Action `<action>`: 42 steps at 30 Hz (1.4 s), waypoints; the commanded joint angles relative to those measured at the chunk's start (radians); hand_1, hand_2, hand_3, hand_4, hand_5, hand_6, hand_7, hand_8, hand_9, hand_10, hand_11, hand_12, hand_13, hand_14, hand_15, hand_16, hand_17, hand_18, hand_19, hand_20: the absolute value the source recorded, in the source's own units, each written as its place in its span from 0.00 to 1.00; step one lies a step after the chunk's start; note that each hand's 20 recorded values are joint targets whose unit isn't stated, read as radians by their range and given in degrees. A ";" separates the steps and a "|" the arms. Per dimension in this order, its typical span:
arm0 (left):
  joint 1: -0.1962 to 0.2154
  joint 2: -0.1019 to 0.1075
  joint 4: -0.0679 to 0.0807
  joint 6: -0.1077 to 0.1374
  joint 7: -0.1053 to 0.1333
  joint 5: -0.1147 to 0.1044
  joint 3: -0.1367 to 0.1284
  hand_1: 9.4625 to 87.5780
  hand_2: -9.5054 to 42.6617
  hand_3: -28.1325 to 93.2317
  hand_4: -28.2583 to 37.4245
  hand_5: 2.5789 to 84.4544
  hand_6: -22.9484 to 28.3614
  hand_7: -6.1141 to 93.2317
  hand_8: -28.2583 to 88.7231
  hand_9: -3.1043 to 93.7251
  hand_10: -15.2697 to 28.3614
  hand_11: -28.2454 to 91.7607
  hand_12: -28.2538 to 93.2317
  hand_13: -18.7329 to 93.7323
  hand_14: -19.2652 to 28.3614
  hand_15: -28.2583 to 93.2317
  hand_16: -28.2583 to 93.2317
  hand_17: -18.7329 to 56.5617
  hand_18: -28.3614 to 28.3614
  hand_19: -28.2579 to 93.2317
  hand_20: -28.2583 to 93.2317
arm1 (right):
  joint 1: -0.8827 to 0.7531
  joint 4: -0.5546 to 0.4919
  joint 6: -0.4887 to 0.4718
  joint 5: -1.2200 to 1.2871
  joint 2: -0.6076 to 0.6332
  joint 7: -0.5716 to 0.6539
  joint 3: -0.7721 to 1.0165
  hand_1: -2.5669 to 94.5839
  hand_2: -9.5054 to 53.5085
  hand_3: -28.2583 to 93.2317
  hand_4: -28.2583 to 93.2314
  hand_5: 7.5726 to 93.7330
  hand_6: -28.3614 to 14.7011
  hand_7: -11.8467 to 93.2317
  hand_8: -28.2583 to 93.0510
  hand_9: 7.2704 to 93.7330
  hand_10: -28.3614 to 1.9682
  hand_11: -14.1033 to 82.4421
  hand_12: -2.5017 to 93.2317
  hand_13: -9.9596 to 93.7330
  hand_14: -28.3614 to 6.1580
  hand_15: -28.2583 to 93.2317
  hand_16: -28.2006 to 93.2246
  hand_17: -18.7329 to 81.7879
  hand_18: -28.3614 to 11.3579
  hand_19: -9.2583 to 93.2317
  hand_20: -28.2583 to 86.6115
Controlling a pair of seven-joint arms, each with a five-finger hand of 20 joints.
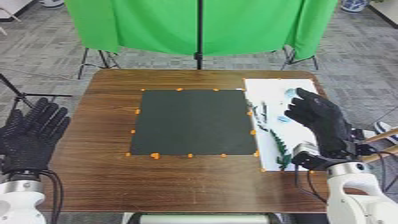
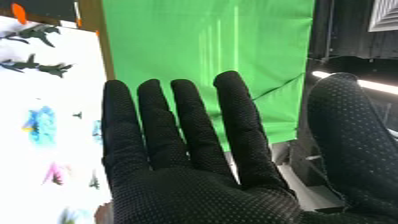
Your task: Arrange flowers
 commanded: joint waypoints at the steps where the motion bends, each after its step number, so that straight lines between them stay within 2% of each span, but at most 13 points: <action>1: 0.024 0.000 -0.004 0.011 0.000 -0.014 -0.005 0.23 0.41 0.81 0.00 0.55 0.61 0.17 0.18 0.46 0.70 0.40 0.35 0.43 0.73 0.48 0.20 0.21 0.73 0.44 0.34 | -0.027 -0.024 -0.047 -0.037 -0.030 0.012 0.042 0.22 0.21 0.93 0.03 0.40 0.59 0.32 0.12 0.40 0.46 0.26 0.18 0.45 0.40 0.32 0.39 0.37 0.28 0.34 0.43; 5: 0.027 -0.001 -0.010 0.014 0.007 -0.014 -0.007 0.23 0.41 0.81 0.00 0.55 0.61 0.18 0.18 0.46 0.70 0.40 0.35 0.43 0.73 0.49 0.20 0.21 0.73 0.44 0.34 | -0.054 -0.069 0.016 -0.334 -0.006 0.074 0.036 0.22 0.19 0.92 0.03 0.40 0.58 0.32 0.12 0.40 0.42 0.26 0.18 0.43 0.38 0.33 0.40 0.36 0.27 0.36 0.43; 10: 0.039 -0.004 -0.017 0.018 0.017 -0.017 -0.012 0.23 0.41 0.81 0.00 0.55 0.61 0.17 0.18 0.46 0.70 0.40 0.35 0.43 0.73 0.49 0.20 0.22 0.73 0.44 0.34 | -0.046 -0.087 0.046 -0.532 0.058 0.138 -0.009 0.23 0.12 0.90 0.03 0.41 0.55 0.31 0.12 0.39 0.34 0.27 0.18 0.42 0.33 0.36 0.38 0.34 0.23 0.43 0.43; 12: 0.043 -0.006 -0.019 0.020 0.020 -0.026 -0.012 0.23 0.41 0.81 0.00 0.55 0.61 0.18 0.18 0.46 0.70 0.40 0.35 0.43 0.73 0.49 0.20 0.22 0.73 0.44 0.34 | -0.048 -0.090 0.071 -0.681 0.094 0.176 -0.045 0.23 0.09 0.90 0.03 0.41 0.55 0.31 0.12 0.40 0.33 0.27 0.18 0.44 0.32 0.39 0.38 0.34 0.22 0.46 0.43; 13: 0.042 -0.008 -0.021 0.022 0.019 -0.034 -0.012 0.23 0.41 0.81 0.00 0.55 0.61 0.18 0.18 0.46 0.70 0.40 0.35 0.43 0.73 0.49 0.20 0.22 0.73 0.44 0.34 | -0.051 -0.093 0.120 -0.804 0.124 0.237 -0.085 0.24 0.07 0.90 0.03 0.41 0.54 0.31 0.13 0.41 0.31 0.28 0.19 0.45 0.32 0.40 0.38 0.35 0.21 0.49 0.43; 15: 0.042 -0.006 -0.022 0.015 0.023 -0.071 -0.011 0.23 0.41 0.81 0.00 0.55 0.61 0.18 0.18 0.46 0.70 0.40 0.35 0.43 0.73 0.49 0.20 0.21 0.74 0.45 0.34 | -0.028 -0.062 0.193 -1.031 0.182 0.313 -0.177 0.25 0.01 0.89 0.03 0.45 0.53 0.31 0.13 0.45 0.30 0.30 0.20 0.48 0.31 0.46 0.36 0.37 0.20 0.57 0.44; 18: 0.038 -0.008 -0.022 0.019 0.022 -0.056 -0.009 0.23 0.41 0.81 0.00 0.55 0.61 0.18 0.18 0.46 0.70 0.40 0.35 0.43 0.73 0.49 0.20 0.21 0.74 0.45 0.34 | -0.053 -0.079 0.112 -1.142 0.188 0.336 -0.188 0.29 0.00 0.88 0.02 0.50 0.52 0.33 0.12 0.52 0.29 0.35 0.22 0.53 0.31 0.57 0.37 0.39 0.17 0.68 0.47; 21: 0.036 -0.011 -0.022 0.021 0.019 -0.063 -0.007 0.23 0.41 0.81 0.00 0.55 0.61 0.18 0.18 0.46 0.70 0.40 0.35 0.43 0.73 0.49 0.20 0.21 0.74 0.45 0.34 | -0.052 -0.082 0.010 -1.255 0.196 0.382 -0.215 0.32 0.00 0.87 0.00 0.52 0.51 0.34 0.13 0.53 0.29 0.38 0.25 0.53 0.31 0.62 0.38 0.41 0.17 0.73 0.48; 26: 0.036 -0.009 -0.022 0.023 0.020 -0.063 -0.004 0.23 0.41 0.81 0.00 0.55 0.61 0.18 0.18 0.46 0.70 0.40 0.35 0.43 0.73 0.49 0.20 0.21 0.74 0.45 0.35 | -0.049 -0.051 -0.053 -1.422 0.217 0.447 -0.274 0.34 0.00 0.86 0.00 0.52 0.51 0.35 0.13 0.52 0.27 0.41 0.26 0.52 0.29 0.66 0.39 0.42 0.14 0.79 0.50; 29: 0.036 -0.009 -0.024 0.020 0.019 -0.070 -0.003 0.23 0.41 0.81 0.00 0.55 0.61 0.18 0.18 0.46 0.70 0.40 0.35 0.43 0.73 0.49 0.20 0.21 0.74 0.45 0.35 | -0.048 -0.034 -0.100 -1.442 0.220 0.471 -0.293 0.35 0.00 0.85 0.00 0.51 0.50 0.35 0.14 0.49 0.25 0.43 0.28 0.50 0.23 0.73 0.41 0.43 0.10 0.85 0.53; 36: 0.032 -0.005 -0.020 0.027 0.017 -0.078 0.003 0.23 0.41 0.81 0.00 0.55 0.61 0.18 0.18 0.46 0.70 0.40 0.35 0.43 0.73 0.49 0.20 0.21 0.74 0.45 0.35 | -0.019 0.043 -0.051 -1.496 0.220 0.543 -0.348 0.39 0.00 0.80 0.00 0.52 0.48 0.39 0.14 0.49 0.22 0.52 0.31 0.50 0.18 0.80 0.43 0.46 0.07 0.90 0.57; 38: 0.031 -0.005 -0.016 0.007 0.016 -0.090 0.005 0.23 0.41 0.81 0.00 0.55 0.61 0.18 0.18 0.46 0.70 0.40 0.35 0.43 0.73 0.50 0.20 0.21 0.74 0.45 0.35 | -0.016 0.070 -0.006 -1.503 0.215 0.548 -0.362 0.43 0.00 0.75 0.00 0.52 0.48 0.43 0.14 0.50 0.21 0.56 0.32 0.52 0.18 0.81 0.44 0.47 0.07 0.92 0.57; 42: 0.035 -0.004 -0.017 0.006 0.015 -0.087 0.010 0.23 0.41 0.81 0.00 0.55 0.61 0.18 0.18 0.46 0.70 0.40 0.35 0.43 0.73 0.50 0.20 0.21 0.74 0.45 0.35 | -0.005 0.097 -0.009 -1.496 0.193 0.533 -0.377 0.51 0.00 0.66 0.00 0.52 0.48 0.47 0.13 0.50 0.22 0.60 0.33 0.54 0.20 0.83 0.45 0.49 0.06 0.94 0.57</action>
